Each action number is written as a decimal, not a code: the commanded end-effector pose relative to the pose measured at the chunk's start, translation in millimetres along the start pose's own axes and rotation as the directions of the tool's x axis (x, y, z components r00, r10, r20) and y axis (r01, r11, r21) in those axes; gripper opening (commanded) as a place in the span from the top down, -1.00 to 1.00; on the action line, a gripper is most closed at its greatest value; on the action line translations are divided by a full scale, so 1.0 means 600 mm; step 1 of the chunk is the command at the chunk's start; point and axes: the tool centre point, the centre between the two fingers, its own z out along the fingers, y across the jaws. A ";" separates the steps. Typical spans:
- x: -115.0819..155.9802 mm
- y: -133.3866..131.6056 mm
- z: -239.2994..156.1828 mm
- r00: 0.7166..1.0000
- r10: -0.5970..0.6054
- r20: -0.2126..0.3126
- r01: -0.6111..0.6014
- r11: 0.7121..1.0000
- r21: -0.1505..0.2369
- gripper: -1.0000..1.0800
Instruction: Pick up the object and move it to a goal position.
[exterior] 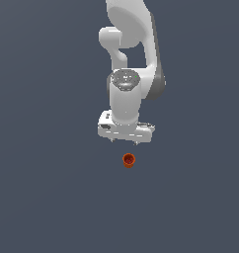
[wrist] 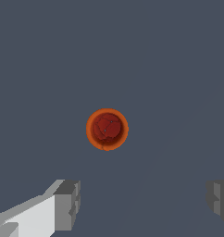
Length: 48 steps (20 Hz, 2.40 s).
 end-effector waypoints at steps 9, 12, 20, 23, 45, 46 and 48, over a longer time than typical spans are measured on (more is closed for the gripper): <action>0.032 -0.025 0.057 0.967 0.256 -0.001 -0.256 0.967 -0.008 -0.92; 0.039 -0.031 0.071 0.948 0.317 -0.002 -0.317 0.948 -0.011 -0.92; 0.051 -0.042 0.098 0.907 0.422 -0.007 -0.422 0.906 -0.016 -0.92; 0.053 -0.045 0.103 0.897 0.441 -0.008 -0.441 0.897 -0.017 -0.92; 0.053 -0.044 0.189 0.893 0.450 -0.009 -0.450 0.893 -0.017 -0.92; 0.054 -0.044 0.189 0.893 0.450 -0.009 -0.450 0.893 -0.017 -0.92; 0.054 -0.044 0.189 0.893 0.450 -0.009 -0.450 0.893 -0.017 1.00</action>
